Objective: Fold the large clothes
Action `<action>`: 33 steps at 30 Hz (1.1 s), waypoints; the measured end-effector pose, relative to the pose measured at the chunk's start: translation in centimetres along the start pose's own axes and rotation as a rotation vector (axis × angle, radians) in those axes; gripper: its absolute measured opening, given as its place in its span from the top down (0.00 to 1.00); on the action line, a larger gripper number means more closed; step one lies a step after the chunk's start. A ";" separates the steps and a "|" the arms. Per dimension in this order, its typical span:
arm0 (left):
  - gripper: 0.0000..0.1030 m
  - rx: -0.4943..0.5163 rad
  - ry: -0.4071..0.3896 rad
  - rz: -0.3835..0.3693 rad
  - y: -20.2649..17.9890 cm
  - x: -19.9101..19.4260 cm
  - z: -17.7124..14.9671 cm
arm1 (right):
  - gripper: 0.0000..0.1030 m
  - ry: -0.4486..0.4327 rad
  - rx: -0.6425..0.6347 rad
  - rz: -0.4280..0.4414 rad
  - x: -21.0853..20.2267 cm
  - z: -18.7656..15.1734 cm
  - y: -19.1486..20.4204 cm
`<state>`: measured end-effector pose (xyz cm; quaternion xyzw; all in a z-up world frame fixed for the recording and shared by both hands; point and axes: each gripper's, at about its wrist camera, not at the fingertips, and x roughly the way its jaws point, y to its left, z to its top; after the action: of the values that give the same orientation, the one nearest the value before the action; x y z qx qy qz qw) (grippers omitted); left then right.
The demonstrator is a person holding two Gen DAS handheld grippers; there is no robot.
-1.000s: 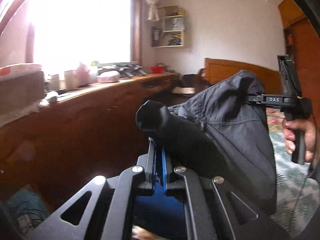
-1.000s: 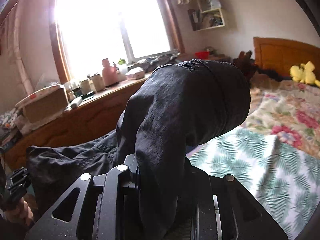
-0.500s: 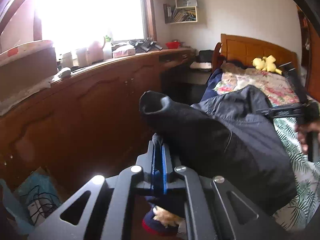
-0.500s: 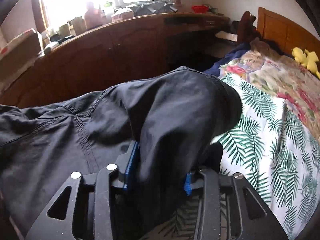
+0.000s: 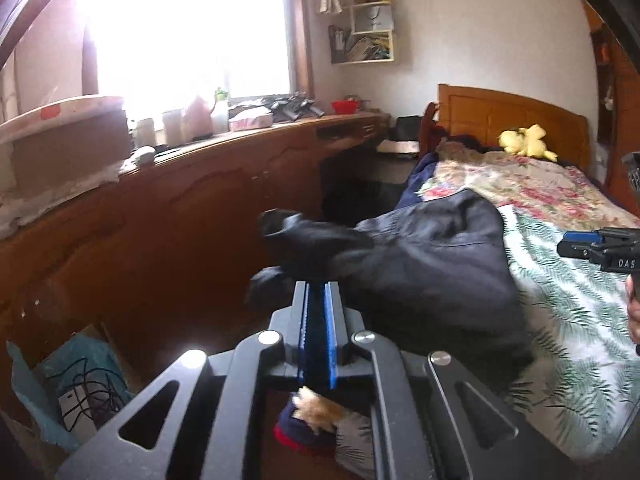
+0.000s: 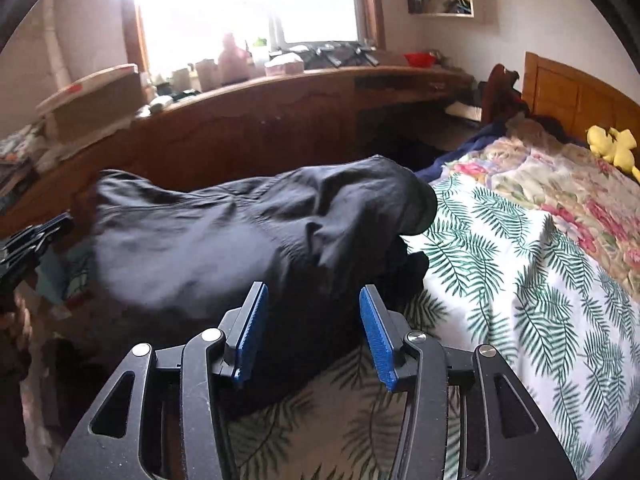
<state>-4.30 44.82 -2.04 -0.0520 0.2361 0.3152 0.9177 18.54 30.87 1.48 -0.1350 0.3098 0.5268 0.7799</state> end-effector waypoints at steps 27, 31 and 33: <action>0.84 0.137 -0.034 -0.283 -21.6 -7.7 1.4 | 0.35 -0.171 0.071 -0.191 -21.9 -10.5 -6.1; 0.83 0.134 -0.009 -0.357 -24.5 -7.4 0.8 | 0.33 -0.165 0.098 -0.227 -23.6 -13.0 -7.7; 0.83 0.144 0.001 -0.379 -25.9 -7.4 0.4 | 0.32 -0.162 0.106 -0.248 -24.2 -14.2 -8.3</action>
<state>6.37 20.16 0.34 -0.0301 0.2445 0.1190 0.9619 15.09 2.00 4.70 -0.0881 0.2544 0.4184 0.8674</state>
